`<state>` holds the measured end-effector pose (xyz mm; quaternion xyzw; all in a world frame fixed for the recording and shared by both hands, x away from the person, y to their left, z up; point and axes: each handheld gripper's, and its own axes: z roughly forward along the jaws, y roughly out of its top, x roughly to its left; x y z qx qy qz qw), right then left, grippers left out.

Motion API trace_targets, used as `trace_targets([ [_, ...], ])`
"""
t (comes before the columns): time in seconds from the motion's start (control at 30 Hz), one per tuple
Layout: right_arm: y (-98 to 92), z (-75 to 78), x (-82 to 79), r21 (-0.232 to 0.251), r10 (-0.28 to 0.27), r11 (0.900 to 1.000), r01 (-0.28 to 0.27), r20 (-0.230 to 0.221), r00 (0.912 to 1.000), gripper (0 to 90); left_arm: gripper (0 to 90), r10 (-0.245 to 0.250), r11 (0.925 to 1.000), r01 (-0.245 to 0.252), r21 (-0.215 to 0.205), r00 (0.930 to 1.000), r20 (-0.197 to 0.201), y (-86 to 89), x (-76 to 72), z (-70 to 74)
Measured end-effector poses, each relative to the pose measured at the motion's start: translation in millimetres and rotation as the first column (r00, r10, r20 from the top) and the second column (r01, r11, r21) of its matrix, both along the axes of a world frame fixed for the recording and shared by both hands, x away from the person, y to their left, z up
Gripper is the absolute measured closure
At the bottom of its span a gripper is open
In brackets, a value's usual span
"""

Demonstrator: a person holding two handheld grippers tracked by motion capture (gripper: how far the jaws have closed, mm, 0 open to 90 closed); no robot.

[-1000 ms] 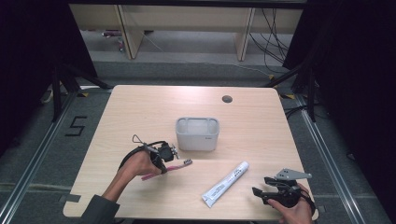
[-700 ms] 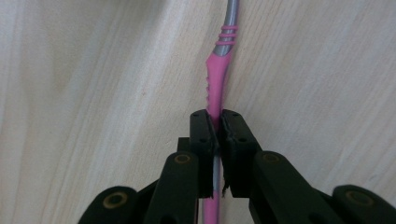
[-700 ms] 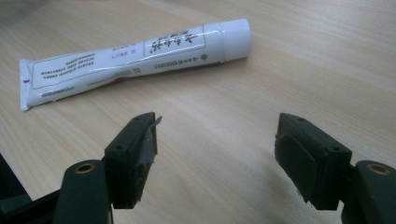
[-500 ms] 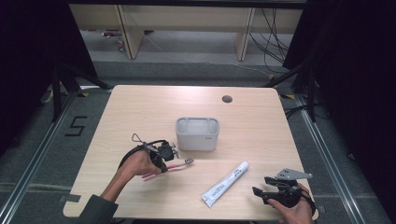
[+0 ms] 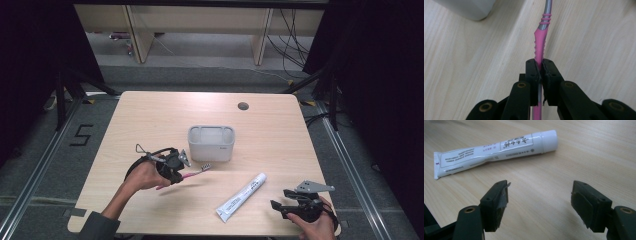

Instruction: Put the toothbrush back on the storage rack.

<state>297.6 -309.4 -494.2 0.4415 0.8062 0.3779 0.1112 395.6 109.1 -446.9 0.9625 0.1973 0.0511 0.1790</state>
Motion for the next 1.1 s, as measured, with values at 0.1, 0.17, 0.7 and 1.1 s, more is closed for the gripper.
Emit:
trace_targets([
  [0.1, 0.0, 0.0, -0.2, 0.001, 0.0, 1.0, 0.0, 0.002, 1.0, 30.7, 83.3, -0.015, 0.9992, 0.017, -0.036, 0.9994, 0.032, 1.6, -0.9, 5.6],
  [0.17, 0.4, -0.2, -0.1, 0.008, 0.001, 1.0, 0.0, -0.006, 1.0, 30.7, 83.3, -0.01, 0.9969, 0.013, -0.077, 0.9991, 0.04, 2.3, -2.6, 8.2],
  [0.7, -0.1, -0.1, -0.5, 0.0, -0.005, 1.0, 0.005, -0.009, 1.0, 30.7, 83.3, 0.069, 0.9692, -0.036, -0.244, 0.9893, 0.128, 10.2, -10.7, 26.1],
  [1.1, -0.1, -0.2, -0.5, 0.001, -0.004, 1.0, 0.004, -0.009, 1.0, 30.7, 83.3, 0.103, 0.9464, -0.046, -0.32, 0.9814, 0.162, 5.5, -12.7, 40.1],
])
